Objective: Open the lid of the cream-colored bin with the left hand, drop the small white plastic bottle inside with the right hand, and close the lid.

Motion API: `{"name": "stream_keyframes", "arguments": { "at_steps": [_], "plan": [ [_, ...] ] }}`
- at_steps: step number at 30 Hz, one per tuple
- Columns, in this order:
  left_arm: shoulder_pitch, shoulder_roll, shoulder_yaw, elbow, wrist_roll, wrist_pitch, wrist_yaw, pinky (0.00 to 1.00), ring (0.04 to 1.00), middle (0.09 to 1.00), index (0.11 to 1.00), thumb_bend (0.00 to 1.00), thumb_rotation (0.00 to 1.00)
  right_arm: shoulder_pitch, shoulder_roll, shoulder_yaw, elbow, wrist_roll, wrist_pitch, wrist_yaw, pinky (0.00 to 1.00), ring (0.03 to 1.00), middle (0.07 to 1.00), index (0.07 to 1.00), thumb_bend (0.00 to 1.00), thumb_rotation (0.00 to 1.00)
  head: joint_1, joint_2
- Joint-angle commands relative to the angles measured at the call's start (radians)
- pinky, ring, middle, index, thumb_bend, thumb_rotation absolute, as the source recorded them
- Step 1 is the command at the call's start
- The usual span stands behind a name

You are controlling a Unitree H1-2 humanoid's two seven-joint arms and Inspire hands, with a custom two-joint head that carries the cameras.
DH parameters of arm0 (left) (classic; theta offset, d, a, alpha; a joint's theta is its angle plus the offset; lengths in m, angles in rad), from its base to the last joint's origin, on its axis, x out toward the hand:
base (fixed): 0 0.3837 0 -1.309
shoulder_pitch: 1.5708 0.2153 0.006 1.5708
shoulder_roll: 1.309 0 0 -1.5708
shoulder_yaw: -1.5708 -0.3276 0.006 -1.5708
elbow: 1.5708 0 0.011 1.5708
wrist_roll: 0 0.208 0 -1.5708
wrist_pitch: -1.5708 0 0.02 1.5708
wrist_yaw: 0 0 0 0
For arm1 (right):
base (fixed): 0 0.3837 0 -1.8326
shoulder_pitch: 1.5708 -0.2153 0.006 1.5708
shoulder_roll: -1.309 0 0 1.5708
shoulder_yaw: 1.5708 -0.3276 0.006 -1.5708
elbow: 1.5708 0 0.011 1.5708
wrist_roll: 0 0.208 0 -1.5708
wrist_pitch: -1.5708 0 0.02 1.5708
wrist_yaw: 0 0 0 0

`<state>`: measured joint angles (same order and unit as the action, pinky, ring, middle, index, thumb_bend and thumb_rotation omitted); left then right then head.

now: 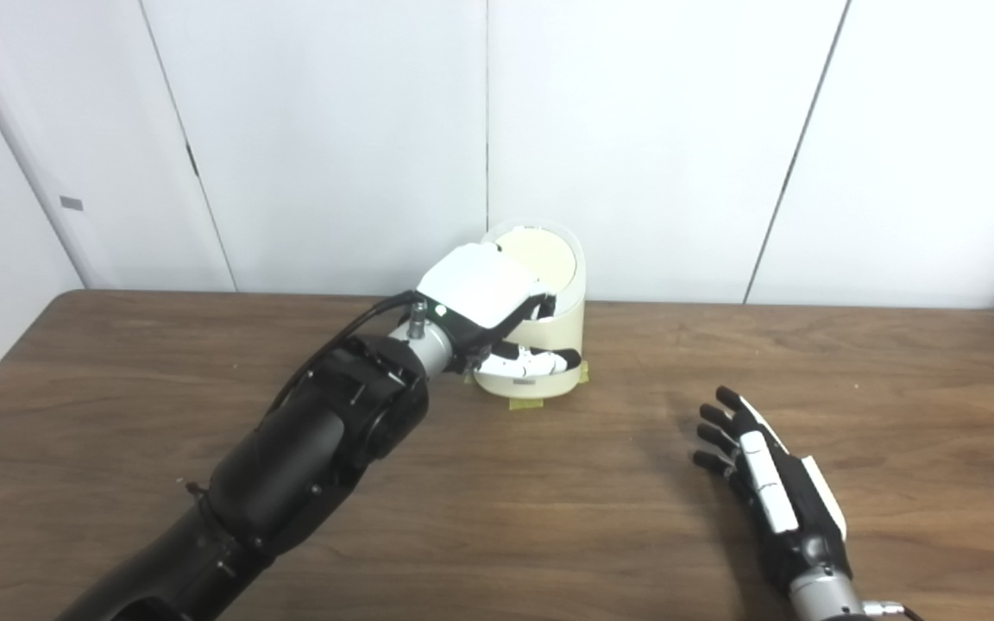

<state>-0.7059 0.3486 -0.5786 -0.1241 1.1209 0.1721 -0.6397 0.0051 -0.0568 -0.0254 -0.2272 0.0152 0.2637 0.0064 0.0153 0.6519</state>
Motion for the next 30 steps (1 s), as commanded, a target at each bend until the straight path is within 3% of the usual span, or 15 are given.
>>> {"name": "stream_keyframes", "arguments": {
  "at_steps": [1, 7, 11, 13, 16, 19, 22, 26, 30],
  "plan": [
    [0.015, 0.011, -0.021, 0.014, 0.0, -0.022, -0.088, 0.97, 0.899, 0.864, 0.842, 0.54, 1.0, -0.026, -0.007, 0.0, -0.026, -0.001, -0.023, 0.006, 0.78, 0.863, 0.874, 0.915, 0.52, 0.89, 0.0, 0.001],
    [0.029, 0.011, 0.005, -0.01, -0.018, -0.027, -0.066, 0.97, 0.893, 0.858, 0.84, 0.54, 1.0, -0.026, -0.008, 0.002, -0.032, -0.013, -0.016, 0.003, 0.77, 0.856, 0.872, 0.914, 0.54, 0.89, -0.003, 0.003],
    [0.045, 0.003, 0.056, -0.068, -0.047, -0.009, -0.048, 0.97, 0.887, 0.856, 0.834, 0.53, 1.0, -0.026, -0.009, -0.001, -0.028, -0.009, -0.02, 0.004, 0.77, 0.856, 0.871, 0.914, 0.52, 0.89, -0.002, 0.003],
    [0.064, -0.005, 0.093, -0.096, -0.07, -0.016, 0.005, 0.93, 0.879, 0.858, 0.834, 0.51, 0.94, -0.026, -0.014, 0.002, -0.028, -0.015, -0.021, 0.006, 0.77, 0.857, 0.873, 0.914, 0.52, 0.89, -0.002, 0.003],
    [0.112, -0.022, 0.152, -0.131, -0.089, -0.054, 0.148, 0.89, 0.906, 0.908, 0.898, 0.49, 0.82, -0.024, -0.027, 0.011, -0.031, -0.034, -0.021, 0.01, 0.77, 0.859, 0.875, 0.912, 0.52, 0.91, 0.001, 0.005],
    [0.163, -0.034, 0.193, -0.165, -0.086, -0.1, 0.264, 0.85, 0.904, 0.925, 0.924, 0.46, 0.8, -0.024, -0.036, 0.019, -0.034, -0.057, -0.011, 0.007, 0.77, 0.859, 0.873, 0.902, 0.52, 0.93, 0.004, 0.004],
    [0.239, -0.065, 0.238, -0.219, -0.108, -0.106, 0.324, 0.84, 0.911, 0.949, 0.968, 0.42, 0.85, -0.025, -0.041, 0.023, -0.034, -0.073, -0.011, 0.004, 0.75, 0.85, 0.864, 0.891, 0.51, 0.94, 0.005, 0.003],
    [0.361, -0.126, 0.314, -0.296, -0.18, -0.075, 0.368, 0.82, 0.934, 0.981, 0.998, 0.39, 0.77, -0.025, -0.05, 0.029, -0.024, -0.116, -0.03, -0.004, 0.74, 0.843, 0.858, 0.88, 0.53, 0.93, 0.007, 0.002],
    [0.447, -0.168, 0.372, -0.332, -0.235, -0.068, 0.404, 0.8, 0.944, 0.999, 1.0, 0.36, 0.76, -0.027, -0.05, 0.027, -0.017, -0.129, -0.037, -0.004, 0.71, 0.824, 0.856, 0.88, 0.54, 0.92, 0.01, -0.001]
  ]
}}
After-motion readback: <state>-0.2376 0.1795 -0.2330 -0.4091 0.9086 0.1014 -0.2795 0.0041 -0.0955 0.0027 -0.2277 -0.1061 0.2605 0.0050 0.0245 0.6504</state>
